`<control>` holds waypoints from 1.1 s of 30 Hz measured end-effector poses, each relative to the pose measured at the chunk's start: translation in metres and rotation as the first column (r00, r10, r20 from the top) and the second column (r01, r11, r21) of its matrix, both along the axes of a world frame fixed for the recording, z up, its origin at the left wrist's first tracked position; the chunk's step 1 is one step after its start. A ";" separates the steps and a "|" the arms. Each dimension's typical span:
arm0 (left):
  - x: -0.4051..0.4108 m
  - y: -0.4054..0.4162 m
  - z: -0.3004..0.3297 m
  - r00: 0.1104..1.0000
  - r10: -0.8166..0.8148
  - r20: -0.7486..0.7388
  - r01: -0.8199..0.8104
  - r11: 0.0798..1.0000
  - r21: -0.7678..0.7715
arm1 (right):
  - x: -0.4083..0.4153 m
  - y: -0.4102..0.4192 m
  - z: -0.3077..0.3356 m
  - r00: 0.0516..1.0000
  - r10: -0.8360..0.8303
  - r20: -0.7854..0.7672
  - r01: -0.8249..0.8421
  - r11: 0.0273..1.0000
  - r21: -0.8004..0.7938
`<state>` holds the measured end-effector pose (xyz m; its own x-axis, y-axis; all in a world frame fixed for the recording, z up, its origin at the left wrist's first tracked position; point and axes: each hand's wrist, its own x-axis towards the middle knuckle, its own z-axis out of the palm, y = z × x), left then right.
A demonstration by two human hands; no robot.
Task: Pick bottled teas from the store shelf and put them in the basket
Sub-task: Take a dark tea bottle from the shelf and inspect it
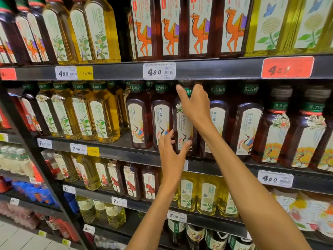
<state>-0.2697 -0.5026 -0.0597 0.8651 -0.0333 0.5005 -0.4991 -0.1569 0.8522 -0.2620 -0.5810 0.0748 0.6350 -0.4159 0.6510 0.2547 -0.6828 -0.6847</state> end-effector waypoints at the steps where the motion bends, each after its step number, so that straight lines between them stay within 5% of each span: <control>1: -0.001 0.002 0.000 1.000 0.002 0.000 -0.002 0.999 -0.032 | 0.000 0.001 0.000 1.000 -0.003 0.001 0.003 1.000 0.005; 8: -0.013 0.024 0.006 0.983 -0.167 -0.070 0.157 0.978 -0.135 | -0.007 -0.003 0.003 0.999 0.023 0.028 -0.026 0.993 0.114; 12: -0.030 0.034 0.009 0.890 -0.426 -0.163 0.389 0.896 -0.213 | -0.022 0.000 -0.001 0.980 0.198 -0.001 -0.190 0.943 0.272; 18: -0.078 0.062 0.004 0.748 -0.584 -0.314 0.459 0.798 -0.391 | -0.058 -0.003 -0.014 0.902 0.431 -0.011 -0.387 0.821 0.419; 20: -0.092 0.074 0.002 0.650 -0.665 -0.367 0.504 0.739 -0.448 | -0.069 -0.007 -0.025 0.831 0.557 0.006 -0.464 0.687 0.559; 24: -0.116 0.079 -0.009 0.499 -0.749 -0.436 0.487 0.658 -0.574 | -0.089 -0.012 -0.056 0.611 0.761 0.218 -0.533 0.192 0.824; 26: -0.126 0.076 -0.021 0.476 -0.759 -0.445 0.426 0.641 -0.638 | -0.097 -0.010 -0.075 0.603 0.751 0.267 -0.508 0.104 0.855; 29: -0.138 0.074 -0.035 0.396 -0.778 -0.488 0.402 0.625 -0.669 | -0.106 -0.007 -0.098 0.715 0.649 0.260 -0.420 0.101 0.902; 33: -0.134 0.081 -0.047 0.307 -0.695 -0.651 0.437 0.710 -0.552 | -0.121 -0.015 -0.121 0.792 0.589 0.158 -0.334 0.202 0.921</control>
<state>-0.4042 -0.4213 -0.1063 0.6743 -0.6820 -0.2832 0.4984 0.1375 0.8560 -0.3833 -0.5958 -0.0462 0.9744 -0.2191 -0.0503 0.0803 0.5482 -0.8325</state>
